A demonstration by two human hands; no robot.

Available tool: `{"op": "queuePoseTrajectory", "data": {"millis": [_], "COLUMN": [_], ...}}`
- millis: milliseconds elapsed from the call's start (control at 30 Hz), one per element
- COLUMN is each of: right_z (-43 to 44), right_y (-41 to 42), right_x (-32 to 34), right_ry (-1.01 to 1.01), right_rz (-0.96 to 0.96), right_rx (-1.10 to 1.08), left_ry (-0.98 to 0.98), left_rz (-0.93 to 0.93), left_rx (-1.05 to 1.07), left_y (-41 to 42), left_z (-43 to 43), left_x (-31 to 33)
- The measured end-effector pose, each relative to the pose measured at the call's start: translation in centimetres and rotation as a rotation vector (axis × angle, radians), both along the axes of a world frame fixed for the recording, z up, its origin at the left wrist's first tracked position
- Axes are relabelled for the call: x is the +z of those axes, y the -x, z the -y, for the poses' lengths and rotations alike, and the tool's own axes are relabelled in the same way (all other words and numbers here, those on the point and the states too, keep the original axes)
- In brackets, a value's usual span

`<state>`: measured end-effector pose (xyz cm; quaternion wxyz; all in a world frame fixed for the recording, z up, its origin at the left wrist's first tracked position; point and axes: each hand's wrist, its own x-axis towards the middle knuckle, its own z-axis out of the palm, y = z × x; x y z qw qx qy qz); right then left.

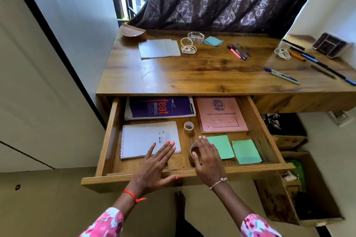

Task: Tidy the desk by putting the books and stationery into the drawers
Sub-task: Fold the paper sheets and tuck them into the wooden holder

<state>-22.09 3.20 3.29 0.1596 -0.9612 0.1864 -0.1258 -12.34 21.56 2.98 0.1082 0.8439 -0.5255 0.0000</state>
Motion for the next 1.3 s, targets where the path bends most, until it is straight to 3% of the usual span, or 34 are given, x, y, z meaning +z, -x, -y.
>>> {"op": "queuePoseTrajectory", "data": {"millis": [467,733,933,1067,1300], "right_z": [6.3,9.5,12.1,13.1,12.4], "right_y": [-11.6,-17.2,-20.1,-20.6,-21.7], "right_x": [0.2,0.5,0.5,0.9,0.9], "right_ry": [0.043,0.109,0.197,0.331,0.362], "right_rz": [0.1,-0.04,-0.206,-0.153,-0.049], "right_rx": [0.154,0.282,0.303,0.338,0.277], "left_ry": [-0.034,-0.11,-0.19,-0.177,-0.088], "left_rz": [0.118,0.189,0.116,0.097,0.071], "left_rx": [0.02,0.088,0.246,0.273,0.312], "left_y": [-12.1,-17.6,-20.1,-21.2,-21.5], "left_z": [5.9,8.5,10.0,10.8,11.9], "left_x": [0.4,0.7,1.4,1.3,1.3]}}
